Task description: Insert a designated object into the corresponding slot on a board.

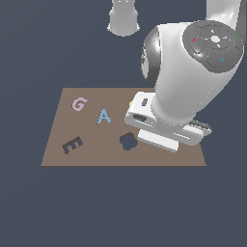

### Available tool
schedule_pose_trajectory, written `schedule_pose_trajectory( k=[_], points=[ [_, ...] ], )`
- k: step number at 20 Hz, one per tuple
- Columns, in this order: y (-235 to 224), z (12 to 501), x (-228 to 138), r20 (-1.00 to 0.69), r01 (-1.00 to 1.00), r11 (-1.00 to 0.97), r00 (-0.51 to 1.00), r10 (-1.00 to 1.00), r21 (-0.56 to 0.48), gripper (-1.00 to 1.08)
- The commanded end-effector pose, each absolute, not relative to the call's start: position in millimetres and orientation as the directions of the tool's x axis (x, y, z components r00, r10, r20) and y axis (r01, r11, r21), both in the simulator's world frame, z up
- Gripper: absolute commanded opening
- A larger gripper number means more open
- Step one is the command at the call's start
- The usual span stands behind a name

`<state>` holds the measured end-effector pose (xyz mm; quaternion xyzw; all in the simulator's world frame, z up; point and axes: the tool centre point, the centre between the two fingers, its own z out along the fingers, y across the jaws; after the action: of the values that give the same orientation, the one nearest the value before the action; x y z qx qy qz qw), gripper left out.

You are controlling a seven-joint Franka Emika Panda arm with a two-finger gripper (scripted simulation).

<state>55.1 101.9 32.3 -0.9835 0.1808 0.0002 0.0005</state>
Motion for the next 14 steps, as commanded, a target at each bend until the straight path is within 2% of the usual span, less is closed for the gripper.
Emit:
schedule_pose_trajectory(
  k=[1, 7, 14],
  points=[
    [70.0, 33.6, 68.5, 0.000, -0.428, -0.904, 0.904, -0.428, -0.001, -1.00],
    [-21.0, 36.5, 92.0, 0.000, -0.613, -0.790, 0.790, -0.613, -0.001, -1.00],
    [-113.3, 39.0, 94.3, 0.000, -0.768, -0.641, 0.641, -0.768, -0.001, -1.00]
  ],
)
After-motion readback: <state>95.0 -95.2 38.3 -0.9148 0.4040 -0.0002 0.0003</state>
